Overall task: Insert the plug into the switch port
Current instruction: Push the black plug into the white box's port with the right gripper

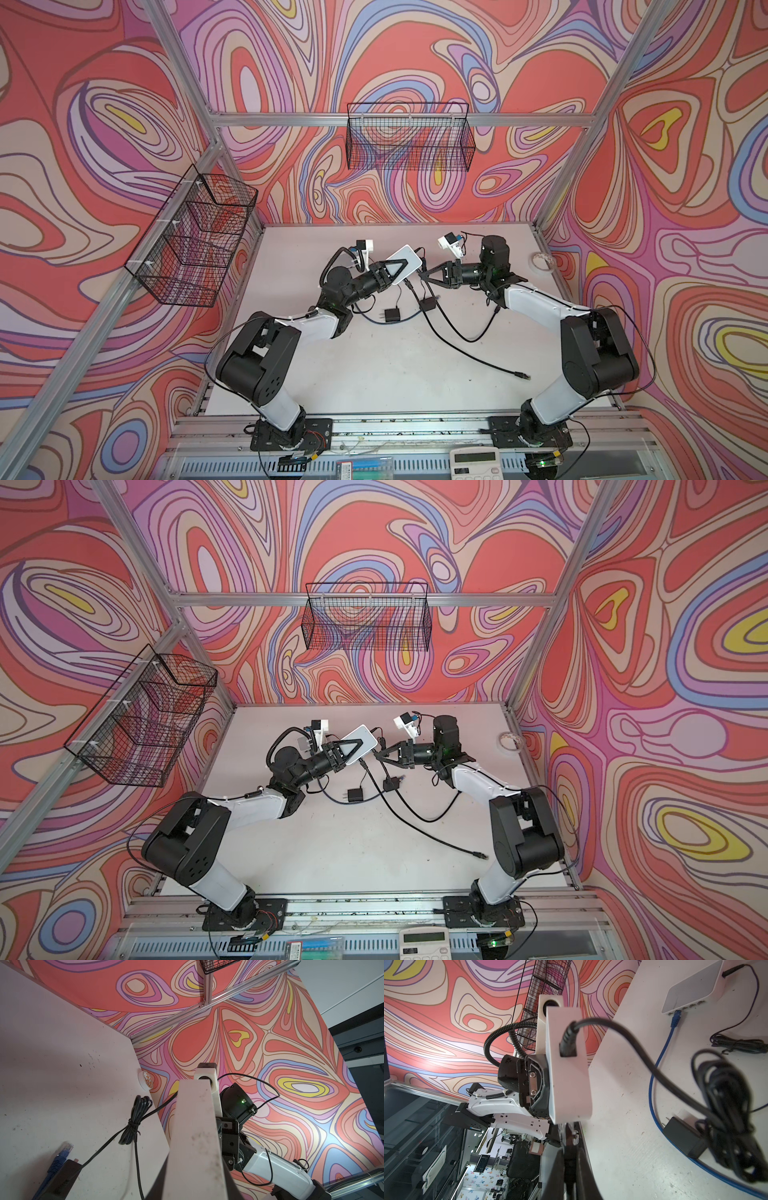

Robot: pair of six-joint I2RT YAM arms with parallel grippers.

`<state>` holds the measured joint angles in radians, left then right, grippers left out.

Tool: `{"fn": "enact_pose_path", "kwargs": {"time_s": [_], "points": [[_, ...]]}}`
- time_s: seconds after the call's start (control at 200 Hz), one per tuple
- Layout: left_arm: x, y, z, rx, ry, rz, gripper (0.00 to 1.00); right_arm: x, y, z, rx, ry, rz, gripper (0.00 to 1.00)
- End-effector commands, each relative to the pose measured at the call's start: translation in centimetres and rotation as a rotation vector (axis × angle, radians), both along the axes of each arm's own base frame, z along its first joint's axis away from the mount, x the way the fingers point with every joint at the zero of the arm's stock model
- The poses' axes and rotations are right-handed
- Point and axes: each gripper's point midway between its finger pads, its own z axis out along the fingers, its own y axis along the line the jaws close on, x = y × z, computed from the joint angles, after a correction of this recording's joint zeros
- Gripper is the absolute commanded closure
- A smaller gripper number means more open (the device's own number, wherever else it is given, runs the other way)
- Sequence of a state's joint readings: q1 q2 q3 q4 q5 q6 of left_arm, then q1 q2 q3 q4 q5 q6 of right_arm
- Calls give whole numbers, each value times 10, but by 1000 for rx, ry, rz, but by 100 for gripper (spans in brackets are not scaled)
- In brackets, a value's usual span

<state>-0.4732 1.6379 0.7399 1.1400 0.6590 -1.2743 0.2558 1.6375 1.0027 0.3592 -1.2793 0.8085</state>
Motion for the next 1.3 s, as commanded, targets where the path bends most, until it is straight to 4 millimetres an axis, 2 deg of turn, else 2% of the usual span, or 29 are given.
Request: {"fn": "enact_pose_path", "kwargs": {"time_s": [0.0,0.07,0.215,0.556,0.736,0.946,1.092,1.237,1.292], "points": [[-90,-50,-62,126,163,-482,100,26,2,63,68,-296,-88,100],[-90,-54,-60,109,162,-515,100,17,7,59,54,-298,-37,100],[-90,-58,-59,104,170,-544,100,11,8,53,13,-313,-25,100],[-113,-51,-84,251,240,-577,100,28,5,57,-94,-354,-76,100],[-118,-53,-85,252,246,-605,100,28,3,69,-92,-393,-96,100],[-107,-60,-79,200,239,-590,100,26,3,61,-94,-375,-84,100],[-91,-64,-84,205,256,-541,100,22,1,54,-99,-366,-82,100],[-69,-64,-85,221,269,-472,100,15,-3,46,-113,-357,-81,87],[-63,-65,-87,264,275,-455,100,13,-5,40,-123,-347,-84,78]]}}
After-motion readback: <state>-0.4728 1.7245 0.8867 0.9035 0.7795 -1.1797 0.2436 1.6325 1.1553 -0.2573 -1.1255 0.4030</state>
